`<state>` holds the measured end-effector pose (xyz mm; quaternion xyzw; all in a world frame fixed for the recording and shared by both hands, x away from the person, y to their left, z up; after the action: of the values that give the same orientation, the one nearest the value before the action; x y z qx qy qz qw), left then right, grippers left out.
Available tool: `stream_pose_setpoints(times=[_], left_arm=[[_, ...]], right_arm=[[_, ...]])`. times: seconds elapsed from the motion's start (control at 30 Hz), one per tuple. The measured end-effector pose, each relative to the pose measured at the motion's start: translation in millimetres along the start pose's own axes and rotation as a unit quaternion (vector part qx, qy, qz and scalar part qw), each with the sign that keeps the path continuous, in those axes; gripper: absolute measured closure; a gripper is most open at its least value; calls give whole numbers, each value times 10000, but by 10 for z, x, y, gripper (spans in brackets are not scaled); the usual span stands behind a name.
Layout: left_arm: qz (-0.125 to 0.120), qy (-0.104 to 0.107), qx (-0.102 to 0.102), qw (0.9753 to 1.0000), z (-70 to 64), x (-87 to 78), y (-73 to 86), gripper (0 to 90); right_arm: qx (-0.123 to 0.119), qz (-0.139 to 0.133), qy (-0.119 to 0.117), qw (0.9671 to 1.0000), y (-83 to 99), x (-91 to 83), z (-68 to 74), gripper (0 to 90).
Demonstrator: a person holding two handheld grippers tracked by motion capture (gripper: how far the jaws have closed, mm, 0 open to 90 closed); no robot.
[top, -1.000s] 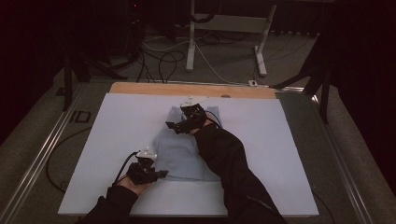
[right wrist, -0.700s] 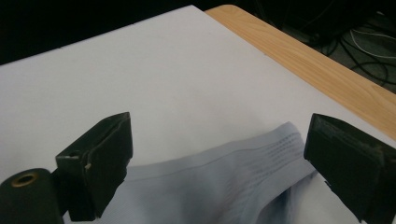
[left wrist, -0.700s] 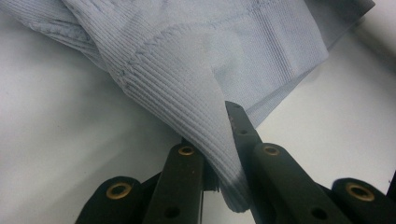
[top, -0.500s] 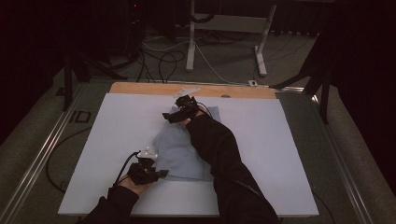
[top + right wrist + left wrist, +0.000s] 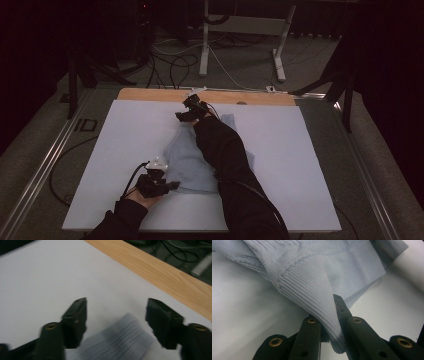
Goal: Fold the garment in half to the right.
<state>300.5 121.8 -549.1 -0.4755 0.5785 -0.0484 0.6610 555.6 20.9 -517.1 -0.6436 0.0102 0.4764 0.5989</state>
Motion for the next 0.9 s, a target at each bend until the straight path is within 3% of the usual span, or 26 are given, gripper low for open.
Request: stream_pose_setpoints(times=[0.17, 0.5, 0.57, 0.77, 0.9], left_arm=[[-11, 27, -33, 10000, 4, 2, 2, 866], [-35, 80, -66, 9999, 1, 3, 5, 866], [-40, 87, -71, 9999, 1, 2, 5, 866], [-50, 73, -60, 9999, -8, 3, 4, 866], [-52, 84, -70, 9999, -10, 10, 7, 866]], right_arm=[[29, 291, 287, 9992, 27, 169, -46, 421], [35, 551, 521, 9971, 75, 360, -107, 509], [62, 616, 508, 9968, 92, 378, -110, 531], [-157, 917, 590, 9939, 155, 411, -114, 624], [-181, 939, 613, 9935, 165, 418, -129, 702]])
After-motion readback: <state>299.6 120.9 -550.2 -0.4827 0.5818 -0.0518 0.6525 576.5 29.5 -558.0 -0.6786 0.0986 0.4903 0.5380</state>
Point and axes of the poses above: each handheld gripper's, and its own axes: x roughly forward along the jaws, y roughly out of its underside, z roughly to its left, the point moved 5 cm from there along x, roughly forward along the jaws, and after that the axes turned 13 degrees about x, right-handed, at the moved point
